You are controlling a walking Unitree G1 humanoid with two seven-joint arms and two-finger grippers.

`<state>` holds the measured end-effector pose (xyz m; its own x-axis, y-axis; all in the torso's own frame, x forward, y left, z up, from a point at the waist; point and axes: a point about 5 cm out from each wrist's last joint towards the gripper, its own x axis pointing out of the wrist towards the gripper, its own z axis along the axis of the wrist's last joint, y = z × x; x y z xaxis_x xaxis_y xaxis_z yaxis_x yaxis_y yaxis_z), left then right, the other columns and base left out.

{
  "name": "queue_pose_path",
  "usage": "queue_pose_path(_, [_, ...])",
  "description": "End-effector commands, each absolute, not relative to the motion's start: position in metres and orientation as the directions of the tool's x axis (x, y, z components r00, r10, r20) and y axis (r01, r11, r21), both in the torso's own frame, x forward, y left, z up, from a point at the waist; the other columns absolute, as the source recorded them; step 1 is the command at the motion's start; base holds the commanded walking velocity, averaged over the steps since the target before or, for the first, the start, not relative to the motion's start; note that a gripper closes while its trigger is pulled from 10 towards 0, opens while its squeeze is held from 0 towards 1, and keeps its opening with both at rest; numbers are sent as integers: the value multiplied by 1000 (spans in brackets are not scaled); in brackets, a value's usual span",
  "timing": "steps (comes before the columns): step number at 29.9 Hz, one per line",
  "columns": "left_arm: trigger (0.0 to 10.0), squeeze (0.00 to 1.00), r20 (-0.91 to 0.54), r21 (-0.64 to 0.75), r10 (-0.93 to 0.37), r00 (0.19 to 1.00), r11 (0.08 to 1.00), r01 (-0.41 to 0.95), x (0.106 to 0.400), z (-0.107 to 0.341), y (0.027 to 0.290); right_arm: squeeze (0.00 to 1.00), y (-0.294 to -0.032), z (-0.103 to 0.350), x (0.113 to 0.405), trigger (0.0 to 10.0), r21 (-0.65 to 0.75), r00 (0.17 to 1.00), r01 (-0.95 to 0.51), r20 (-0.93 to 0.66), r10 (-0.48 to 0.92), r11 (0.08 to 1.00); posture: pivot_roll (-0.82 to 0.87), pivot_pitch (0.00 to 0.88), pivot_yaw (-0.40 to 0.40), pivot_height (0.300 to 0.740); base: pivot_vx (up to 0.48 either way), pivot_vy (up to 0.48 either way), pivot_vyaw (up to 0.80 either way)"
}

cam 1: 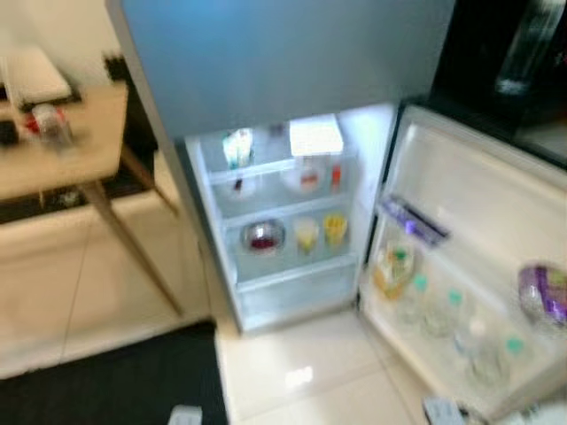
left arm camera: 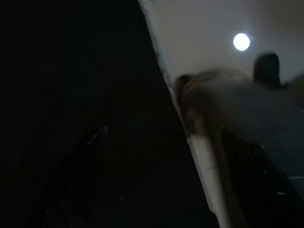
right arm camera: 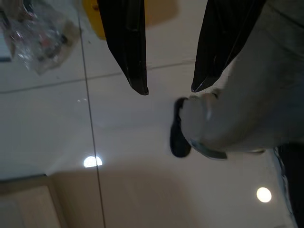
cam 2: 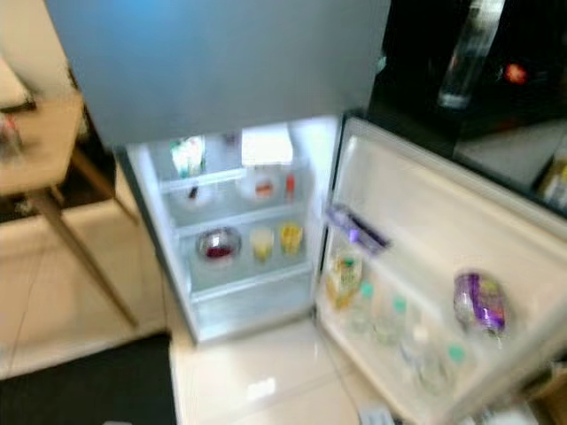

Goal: Restocking fridge

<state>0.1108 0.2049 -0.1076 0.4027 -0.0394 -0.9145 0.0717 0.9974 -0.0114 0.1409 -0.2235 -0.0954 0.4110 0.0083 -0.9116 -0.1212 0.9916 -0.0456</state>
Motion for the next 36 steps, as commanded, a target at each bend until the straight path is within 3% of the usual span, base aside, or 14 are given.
queue_pose_path(1, [10000, 0, -930, -19, -49, 364, 996, 86, 101, -111, 201, 0, -217, -98, 136, 10000, -25, 399, -124, -917, 27, 992, -84, 0, -7, 740, -296, 0, 0])
queue_pose_path(14, [10000, 0, -928, -23, -55, 368, 996, 91, 109, -110, 198, 0, -216, -99, 135, 10000, -20, 396, -123, -918, 31, 992, -82, 0, -11, 740, 0, 0, 0])
queue_pose_path(36, [10000, 0, -917, -60, -93, 388, 994, 97, 121, -108, 183, 0, -212, -98, 139, 10000, -11, 406, -125, -913, 41, 992, -80, 0, -11, 740, 0, -472, 0])
